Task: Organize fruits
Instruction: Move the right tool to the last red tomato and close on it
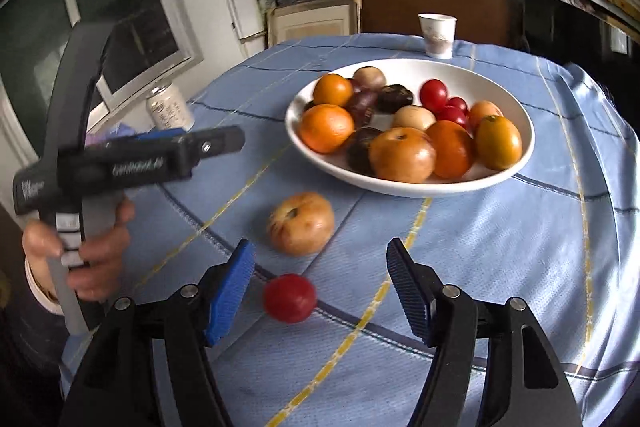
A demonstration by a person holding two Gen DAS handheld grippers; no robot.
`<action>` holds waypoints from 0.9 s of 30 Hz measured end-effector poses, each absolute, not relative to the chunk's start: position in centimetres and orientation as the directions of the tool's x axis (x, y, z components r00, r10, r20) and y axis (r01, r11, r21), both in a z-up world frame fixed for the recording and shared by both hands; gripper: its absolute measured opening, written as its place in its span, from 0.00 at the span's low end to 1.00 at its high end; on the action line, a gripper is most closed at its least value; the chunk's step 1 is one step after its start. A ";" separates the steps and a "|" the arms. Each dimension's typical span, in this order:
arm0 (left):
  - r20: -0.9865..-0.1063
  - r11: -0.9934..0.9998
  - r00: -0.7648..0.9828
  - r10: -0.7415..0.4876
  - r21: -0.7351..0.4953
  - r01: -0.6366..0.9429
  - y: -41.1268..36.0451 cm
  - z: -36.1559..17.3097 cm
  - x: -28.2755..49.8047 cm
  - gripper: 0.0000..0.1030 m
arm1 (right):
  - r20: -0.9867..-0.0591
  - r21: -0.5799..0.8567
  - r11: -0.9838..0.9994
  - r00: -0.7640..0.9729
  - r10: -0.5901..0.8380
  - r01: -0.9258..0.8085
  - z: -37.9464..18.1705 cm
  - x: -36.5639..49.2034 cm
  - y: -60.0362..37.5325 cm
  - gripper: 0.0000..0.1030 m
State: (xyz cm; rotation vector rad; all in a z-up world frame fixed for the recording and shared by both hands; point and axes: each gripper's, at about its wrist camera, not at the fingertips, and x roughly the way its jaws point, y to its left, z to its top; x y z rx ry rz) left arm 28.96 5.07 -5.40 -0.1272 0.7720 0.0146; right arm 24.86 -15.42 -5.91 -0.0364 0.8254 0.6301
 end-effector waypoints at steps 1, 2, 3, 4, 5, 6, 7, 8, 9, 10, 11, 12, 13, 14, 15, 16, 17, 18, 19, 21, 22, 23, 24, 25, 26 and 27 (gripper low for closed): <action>-0.695 0.992 0.718 -0.031 -0.112 -0.065 5.3 -5.4 28.9 0.96 | -0.701 0.206 0.813 0.498 0.511 -0.545 -6.0 24.7 -15.2 0.62; -0.693 0.991 0.720 -0.029 -0.112 -0.068 5.4 -5.3 28.8 0.96 | -0.709 0.203 0.808 0.486 0.511 -0.553 -6.2 24.6 -15.0 0.58; -0.693 0.991 0.721 -0.025 -0.110 -0.071 5.4 -5.3 28.8 0.96 | -0.719 0.194 0.805 0.477 0.505 -0.560 -6.4 24.5 -14.7 0.57; -0.693 0.992 0.721 -0.018 -0.104 -0.075 5.5 -5.2 28.8 0.96 | -0.724 0.189 0.804 0.473 0.502 -0.564 -6.4 24.3 -14.6 0.54; -0.692 0.992 0.721 -0.017 -0.104 -0.077 5.5 -5.2 28.7 0.96 | -0.732 0.187 0.798 0.461 0.502 -0.573 -6.6 24.1 -14.3 0.51; -0.693 0.991 0.721 -0.018 -0.106 -0.077 5.5 -5.2 28.8 0.96 | -0.736 0.187 0.795 0.453 0.503 -0.577 -6.7 24.1 -14.1 0.50; -0.695 0.991 0.719 -0.019 -0.107 -0.077 5.6 -5.2 28.8 0.96 | -0.743 0.184 0.792 0.445 0.500 -0.583 -6.8 24.0 -13.9 0.48; -0.697 0.991 0.717 -0.019 -0.107 -0.078 5.6 -5.3 28.8 0.96 | -0.747 0.178 0.790 0.443 0.497 -0.587 -6.9 23.9 -13.7 0.48; -0.701 0.991 0.713 -0.022 -0.109 -0.077 5.6 -5.3 28.8 0.96 | -0.749 0.174 0.788 0.440 0.495 -0.590 -7.0 23.8 -13.6 0.47; -0.703 0.991 0.711 -0.025 -0.113 -0.077 5.6 -5.3 28.9 0.96 | -0.752 0.170 0.787 0.438 0.493 -0.594 -7.1 23.7 -13.4 0.47; -0.703 0.990 0.711 -0.031 -0.120 -0.076 5.7 -5.3 28.9 0.96 | -0.754 0.168 0.787 0.437 0.491 -0.594 -7.1 23.8 -13.3 0.47; -0.703 0.989 0.711 -0.035 -0.125 -0.075 5.7 -5.3 29.0 0.96 | -0.756 0.167 0.787 0.436 0.489 -0.594 -7.2 23.7 -13.3 0.47; -0.704 0.989 0.710 -0.038 -0.129 -0.075 5.8 -5.3 28.9 0.96 | -0.757 0.170 0.786 0.432 0.491 -0.595 -7.2 23.7 -13.3 0.47; -0.704 0.989 0.709 -0.039 -0.130 -0.075 5.8 -5.4 29.0 0.96 | -0.758 0.171 0.786 0.430 0.491 -0.595 -7.3 23.7 -13.3 0.47; -0.705 0.988 0.708 -0.041 -0.132 -0.075 5.8 -5.4 29.0 0.96 | -0.759 0.172 0.786 0.429 0.490 -0.594 -7.3 23.7 -13.4 0.46; -0.705 0.988 0.708 -0.041 -0.132 -0.074 5.8 -5.4 29.0 0.96 | -0.762 0.171 0.787 0.427 0.487 -0.593 -7.3 23.7 -13.3 0.46; -0.705 0.989 0.708 -0.039 -0.130 -0.075 5.8 -5.4 29.0 0.96 | -0.764 0.170 0.787 0.425 0.485 -0.593 -7.4 23.8 -13.3 0.46; -0.705 0.989 0.708 -0.038 -0.129 -0.076 5.8 -5.4 29.0 0.96 | -0.766 0.171 0.787 0.422 0.485 -0.593 -7.4 23.8 -13.3 0.45; -0.707 0.989 0.707 -0.037 -0.127 -0.075 5.8 -5.4 29.0 0.96 | -0.767 0.172 0.786 0.421 0.485 -0.594 -7.5 23.8 -13.4 0.43; -0.710 0.989 0.704 -0.038 -0.127 -0.074 5.7 -5.5 29.1 0.96 | -0.768 0.172 0.786 0.419 0.484 -0.593 -7.6 23.8 -13.3 0.42; -0.709 0.989 0.704 -0.041 -0.130 -0.073 5.7 -5.5 29.0 0.96 | -0.769 0.173 0.786 0.417 0.484 -0.594 -7.6 23.8 -13.3 0.40; -0.709 0.989 0.704 -0.040 -0.130 -0.074 5.7 -5.5 29.0 0.96 | -0.769 0.174 0.785 0.416 0.485 -0.595 -7.6 23.8 -13.3 0.39; -0.709 0.989 0.704 -0.039 -0.130 -0.075 5.8 -5.5 29.0 0.96 | -0.772 0.174 0.785 0.413 0.484 -0.595 -7.6 23.8 -13.3 0.39; -0.709 0.989 0.704 -0.039 -0.130 -0.076 5.8 -5.5 29.0 0.96 | -0.773 0.174 0.784 0.411 0.483 -0.595 -7.7 23.8 -13.3 0.39; -0.710 0.988 0.703 -0.040 -0.131 -0.076 5.8 -5.5 29.0 0.96 | -0.775 0.174 0.784 0.409 0.482 -0.595 -7.7 23.8 -13.3 0.39; -0.710 0.988 0.703 -0.040 -0.133 -0.077 5.8 -5.5 29.0 0.96 | -0.776 0.173 0.784 0.408 0.481 -0.596 -7.8 23.8 -13.3 0.39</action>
